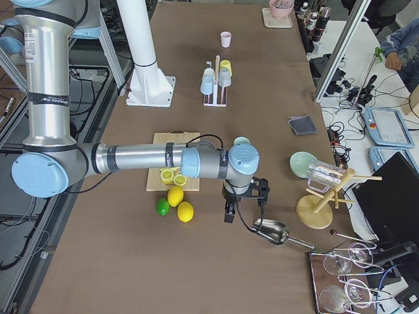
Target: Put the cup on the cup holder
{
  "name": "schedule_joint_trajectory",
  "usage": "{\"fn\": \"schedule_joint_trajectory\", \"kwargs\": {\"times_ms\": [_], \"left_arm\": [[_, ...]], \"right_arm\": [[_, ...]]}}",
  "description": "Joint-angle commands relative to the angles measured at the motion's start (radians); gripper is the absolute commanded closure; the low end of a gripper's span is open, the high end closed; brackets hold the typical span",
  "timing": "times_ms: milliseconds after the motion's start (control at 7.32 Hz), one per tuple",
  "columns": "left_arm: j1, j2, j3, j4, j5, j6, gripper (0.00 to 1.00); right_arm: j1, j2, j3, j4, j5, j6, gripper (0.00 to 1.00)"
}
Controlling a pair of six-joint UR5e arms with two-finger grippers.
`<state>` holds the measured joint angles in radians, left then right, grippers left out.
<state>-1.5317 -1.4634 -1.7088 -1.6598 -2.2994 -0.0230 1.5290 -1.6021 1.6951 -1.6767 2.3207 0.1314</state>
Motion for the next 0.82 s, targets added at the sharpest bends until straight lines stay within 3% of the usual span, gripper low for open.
{"fn": "schedule_joint_trajectory", "kwargs": {"times_ms": [0, 273, 683], "left_arm": [[0.001, 0.0, 0.0, 0.0, 0.002, 0.0, 0.02], [-0.001, 0.0, 0.0, 0.0, 0.0, 0.0, 0.02], [-0.001, 0.0, -0.002, 0.0, 0.0, 0.0, 0.02]], "right_arm": [[-0.024, 0.048, -0.011, 0.005, 0.005, -0.009, 0.0], [-0.221, 0.155, -0.055, -0.011, -0.006, -0.01, 0.0], [-0.32, 0.252, -0.054, -0.067, -0.036, -0.018, 0.0]]}}
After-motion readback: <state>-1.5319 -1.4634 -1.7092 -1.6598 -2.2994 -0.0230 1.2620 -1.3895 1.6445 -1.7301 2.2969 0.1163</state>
